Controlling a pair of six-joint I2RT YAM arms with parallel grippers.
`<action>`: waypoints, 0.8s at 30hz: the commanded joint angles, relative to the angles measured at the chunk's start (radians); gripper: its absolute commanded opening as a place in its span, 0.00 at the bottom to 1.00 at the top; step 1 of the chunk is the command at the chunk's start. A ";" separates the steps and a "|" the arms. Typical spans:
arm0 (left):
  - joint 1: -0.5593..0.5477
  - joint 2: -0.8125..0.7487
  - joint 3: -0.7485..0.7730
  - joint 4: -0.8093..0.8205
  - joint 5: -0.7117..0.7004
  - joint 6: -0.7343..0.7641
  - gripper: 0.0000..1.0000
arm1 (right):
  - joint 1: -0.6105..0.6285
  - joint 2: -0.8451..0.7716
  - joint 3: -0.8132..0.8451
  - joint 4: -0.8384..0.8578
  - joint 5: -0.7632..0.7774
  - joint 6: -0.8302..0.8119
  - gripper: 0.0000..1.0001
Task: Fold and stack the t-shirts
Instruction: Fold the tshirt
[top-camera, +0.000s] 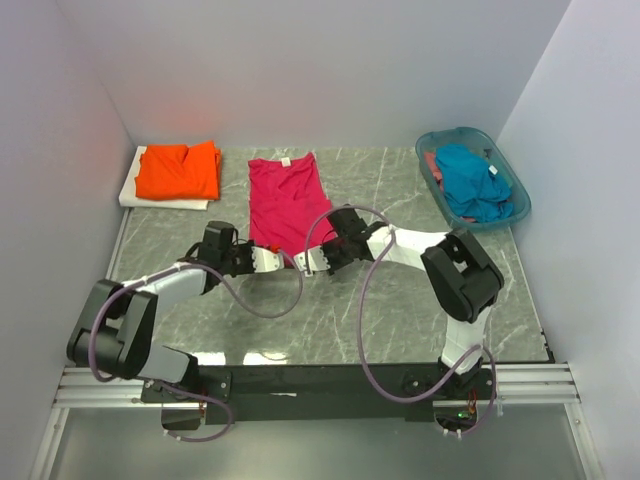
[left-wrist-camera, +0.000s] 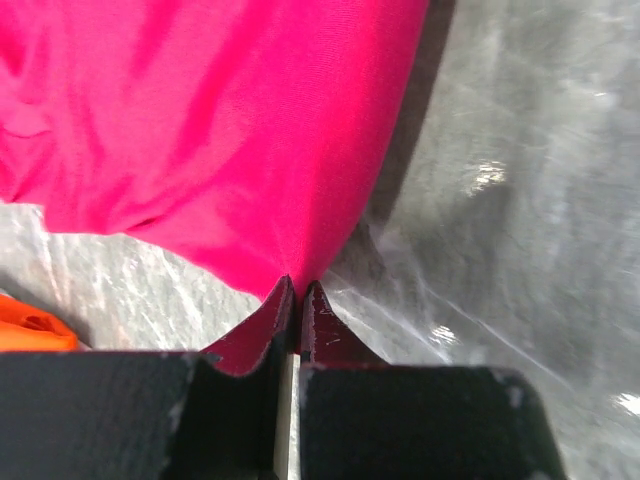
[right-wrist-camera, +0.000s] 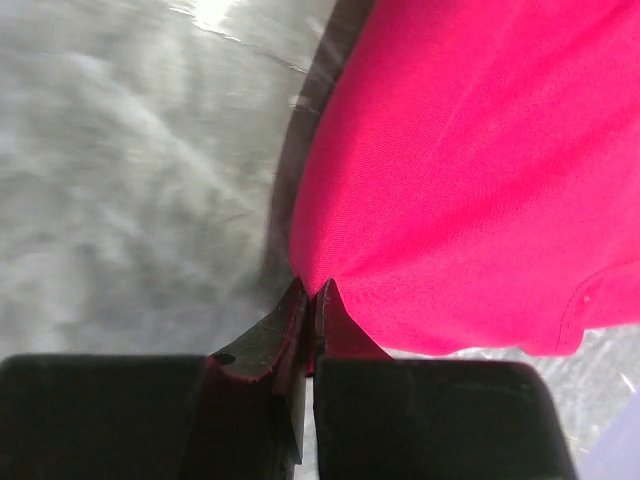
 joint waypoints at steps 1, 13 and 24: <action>-0.003 -0.076 -0.027 -0.008 0.054 0.033 0.00 | 0.004 -0.078 -0.040 -0.069 -0.071 0.019 0.00; -0.148 -0.215 -0.064 -0.167 0.082 0.019 0.00 | 0.013 -0.352 -0.195 -0.193 -0.244 0.140 0.00; -0.237 -0.404 -0.116 -0.247 0.057 -0.108 0.01 | 0.027 -0.493 -0.257 -0.270 -0.209 0.223 0.00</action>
